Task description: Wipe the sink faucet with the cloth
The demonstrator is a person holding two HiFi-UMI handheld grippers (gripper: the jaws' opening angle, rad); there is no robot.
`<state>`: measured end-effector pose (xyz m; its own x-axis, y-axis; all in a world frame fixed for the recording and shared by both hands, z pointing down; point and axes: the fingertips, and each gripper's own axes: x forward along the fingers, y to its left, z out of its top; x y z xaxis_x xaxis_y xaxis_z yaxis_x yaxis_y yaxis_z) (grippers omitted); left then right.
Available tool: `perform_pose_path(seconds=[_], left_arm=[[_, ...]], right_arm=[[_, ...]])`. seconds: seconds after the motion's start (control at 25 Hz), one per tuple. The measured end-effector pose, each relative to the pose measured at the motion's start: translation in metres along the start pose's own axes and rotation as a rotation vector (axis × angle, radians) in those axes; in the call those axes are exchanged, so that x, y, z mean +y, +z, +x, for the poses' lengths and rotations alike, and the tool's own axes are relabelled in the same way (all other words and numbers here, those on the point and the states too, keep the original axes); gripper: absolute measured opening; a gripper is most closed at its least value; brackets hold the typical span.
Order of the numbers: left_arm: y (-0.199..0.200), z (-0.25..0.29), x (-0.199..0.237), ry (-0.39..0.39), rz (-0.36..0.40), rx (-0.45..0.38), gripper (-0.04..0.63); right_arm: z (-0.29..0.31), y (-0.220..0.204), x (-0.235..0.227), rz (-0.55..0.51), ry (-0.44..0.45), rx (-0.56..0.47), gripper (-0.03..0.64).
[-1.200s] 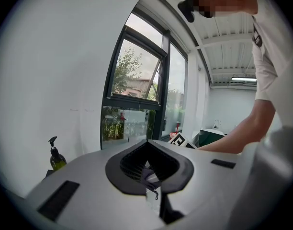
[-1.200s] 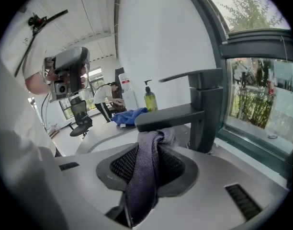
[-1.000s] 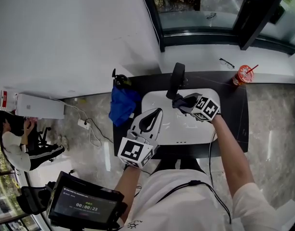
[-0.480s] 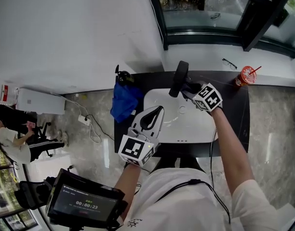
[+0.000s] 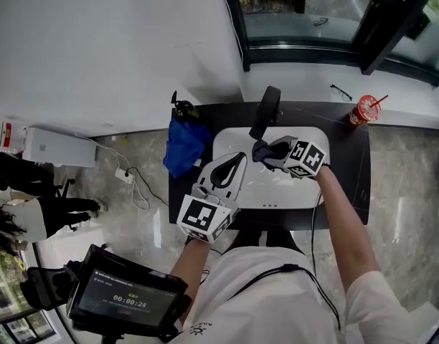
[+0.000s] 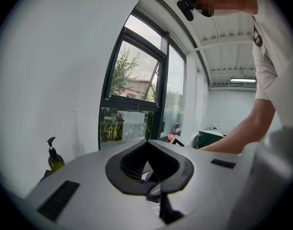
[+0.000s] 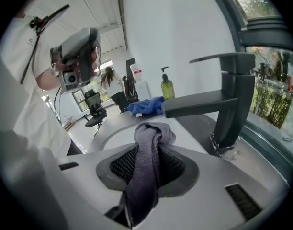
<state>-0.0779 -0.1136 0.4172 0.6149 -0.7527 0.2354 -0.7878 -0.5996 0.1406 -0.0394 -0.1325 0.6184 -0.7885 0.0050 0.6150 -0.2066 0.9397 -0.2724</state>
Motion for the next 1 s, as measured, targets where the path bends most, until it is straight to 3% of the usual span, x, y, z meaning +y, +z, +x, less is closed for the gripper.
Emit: perform_pose_path(seconds=[0.08, 0.52, 0.76, 1.0], left_arm=[[0.0, 0.001, -0.002, -0.005, 0.0, -0.003, -0.006], [-0.004, -0.007, 0.006, 0.018, -0.001, 0.004, -0.006], [-0.009, -0.015, 0.015, 0.042, 0.004, 0.013, -0.006], [-0.01, -0.017, 0.016, 0.042, 0.009, 0.015, -0.006]], right_arm=[[0.0, -0.009, -0.001, -0.001, -0.013, 0.034, 0.115], [-0.034, -0.008, -0.097, 0.079, -0.341, 0.042, 0.115], [-0.029, 0.007, -0.105, 0.124, -0.357, -0.063, 0.115], [-0.016, 0.019, -0.081, 0.095, -0.279, -0.147, 0.115]])
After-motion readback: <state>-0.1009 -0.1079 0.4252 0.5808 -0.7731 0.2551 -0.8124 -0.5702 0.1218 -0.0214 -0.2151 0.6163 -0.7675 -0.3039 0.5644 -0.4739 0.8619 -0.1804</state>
